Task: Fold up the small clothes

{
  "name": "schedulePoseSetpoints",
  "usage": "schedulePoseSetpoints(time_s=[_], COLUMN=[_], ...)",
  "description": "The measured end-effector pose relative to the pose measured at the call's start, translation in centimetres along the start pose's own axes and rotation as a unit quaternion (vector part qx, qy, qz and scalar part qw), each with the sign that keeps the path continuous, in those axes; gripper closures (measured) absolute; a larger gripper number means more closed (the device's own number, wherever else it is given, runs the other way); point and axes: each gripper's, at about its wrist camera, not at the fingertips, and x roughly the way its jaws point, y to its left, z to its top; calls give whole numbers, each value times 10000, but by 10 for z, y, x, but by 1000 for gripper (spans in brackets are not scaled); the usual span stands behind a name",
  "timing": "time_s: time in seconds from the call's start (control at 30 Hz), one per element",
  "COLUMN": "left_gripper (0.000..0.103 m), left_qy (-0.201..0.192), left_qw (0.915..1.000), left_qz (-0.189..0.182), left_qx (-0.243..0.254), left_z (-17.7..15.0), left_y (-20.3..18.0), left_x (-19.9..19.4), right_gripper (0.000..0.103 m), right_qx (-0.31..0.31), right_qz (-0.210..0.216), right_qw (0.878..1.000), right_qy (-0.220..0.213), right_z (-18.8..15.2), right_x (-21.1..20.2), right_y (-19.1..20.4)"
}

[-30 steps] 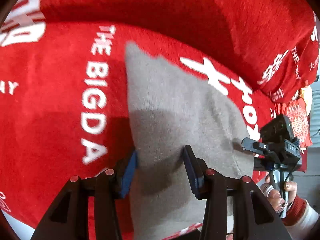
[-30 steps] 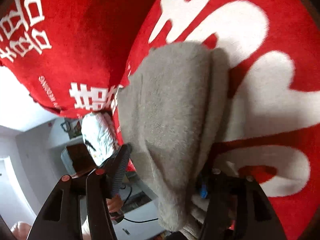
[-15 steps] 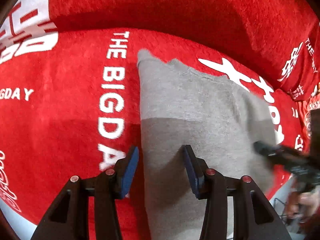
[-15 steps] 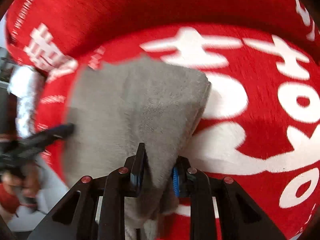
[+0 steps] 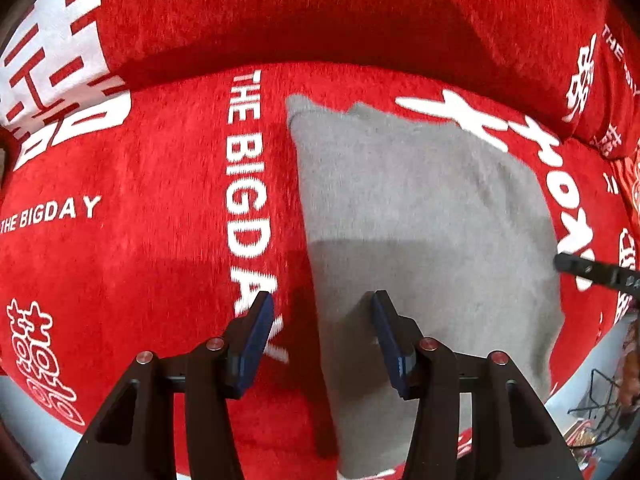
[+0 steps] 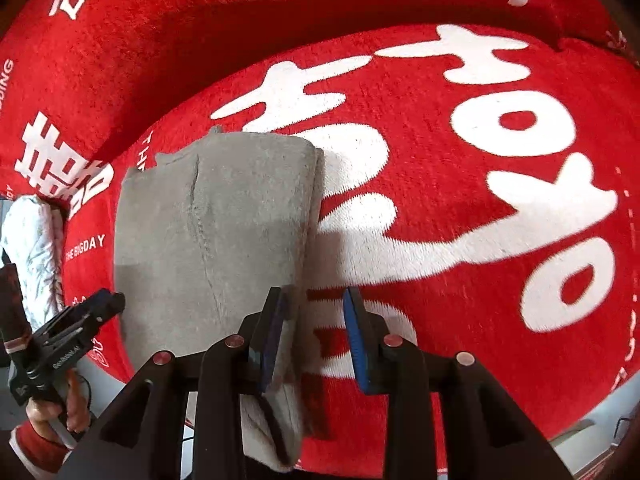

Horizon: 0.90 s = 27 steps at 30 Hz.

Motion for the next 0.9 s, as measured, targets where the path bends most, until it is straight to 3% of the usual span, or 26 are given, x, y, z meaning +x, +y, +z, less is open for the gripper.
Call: schedulePoseSetpoints(time_s=[0.13,0.27,0.37,0.47,0.6,0.9], left_gripper=[50,50,50,39,39,39], left_qy=[9,26,42,24,39,191], left_qw=[9999,9998,9998,9996,9999,9997], left_qz=[130,202,180,271,133,88], left_qx=[88,70,75,57,-81,-113], left_z=[-7,-7,-6,-6,-7,-4], left_y=[-7,-10,-9,-7,-3,-1], left_x=[2,2,2,2,3,2], right_gripper=[70,72,80,87,91,91], right_qx=[0,-462,-780,-611,-187,-383], right_qz=[291,447,35,-362,-228,-492], right_qw=[9995,9979,9969,9974,9995,9980], right_qy=[-139,-106,25,134,101,44], right_z=[-13,-36,-45,-47,-48,-49], right_x=[-14,-19,-2,17,18,28], right_y=[18,47,62,48,32,39])
